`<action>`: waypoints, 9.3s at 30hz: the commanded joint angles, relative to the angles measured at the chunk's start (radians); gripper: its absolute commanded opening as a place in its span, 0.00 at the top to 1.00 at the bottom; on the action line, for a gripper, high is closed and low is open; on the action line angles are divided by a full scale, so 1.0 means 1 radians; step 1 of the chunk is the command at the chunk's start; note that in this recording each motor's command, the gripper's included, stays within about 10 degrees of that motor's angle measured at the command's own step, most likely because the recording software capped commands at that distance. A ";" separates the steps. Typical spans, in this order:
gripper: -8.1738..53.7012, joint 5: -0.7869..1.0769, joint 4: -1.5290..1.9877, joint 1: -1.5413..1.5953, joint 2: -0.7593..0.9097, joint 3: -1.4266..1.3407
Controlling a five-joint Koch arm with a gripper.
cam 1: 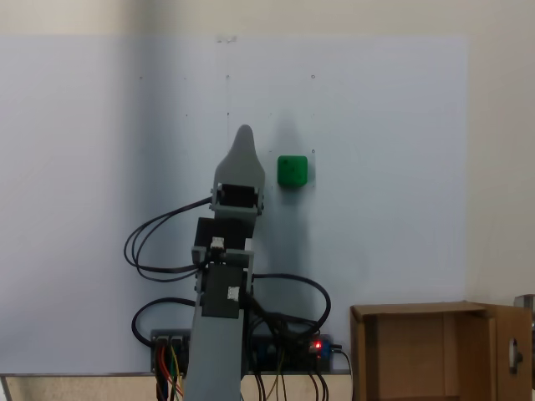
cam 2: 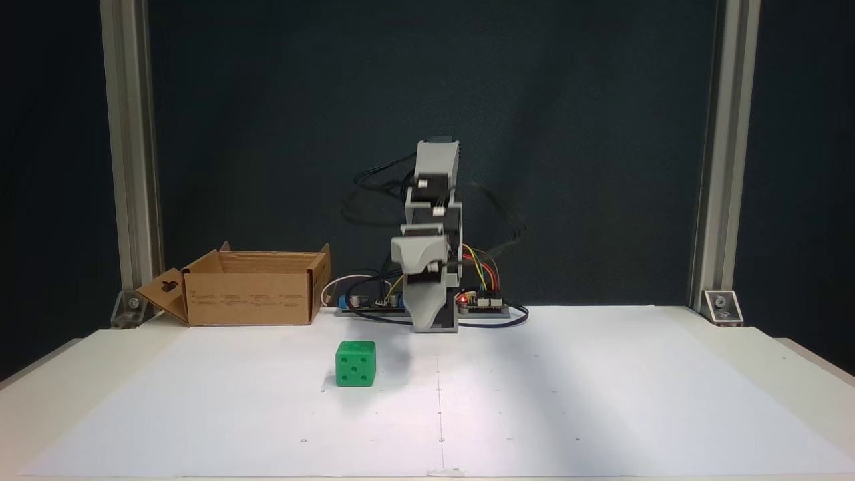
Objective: Grasp a green dice and put it in the bin.
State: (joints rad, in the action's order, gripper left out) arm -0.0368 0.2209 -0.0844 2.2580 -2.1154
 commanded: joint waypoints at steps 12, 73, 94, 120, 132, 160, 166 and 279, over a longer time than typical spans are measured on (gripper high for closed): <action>0.14 0.020 0.836 -0.114 0.041 0.488; 0.14 0.425 1.511 -0.262 -0.551 1.150; 0.12 0.465 1.489 -0.296 -0.765 1.235; 0.13 0.499 1.157 -0.334 -0.701 0.850; 0.13 0.497 1.091 -0.383 -0.701 0.842; 0.16 0.494 0.954 -0.373 -0.704 0.750; 0.16 0.494 0.916 -0.368 -0.709 0.750; 0.68 0.532 0.804 -1.629 -0.715 1.100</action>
State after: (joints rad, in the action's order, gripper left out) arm 0.4065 1.1029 -1.7058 1.5432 -1.0830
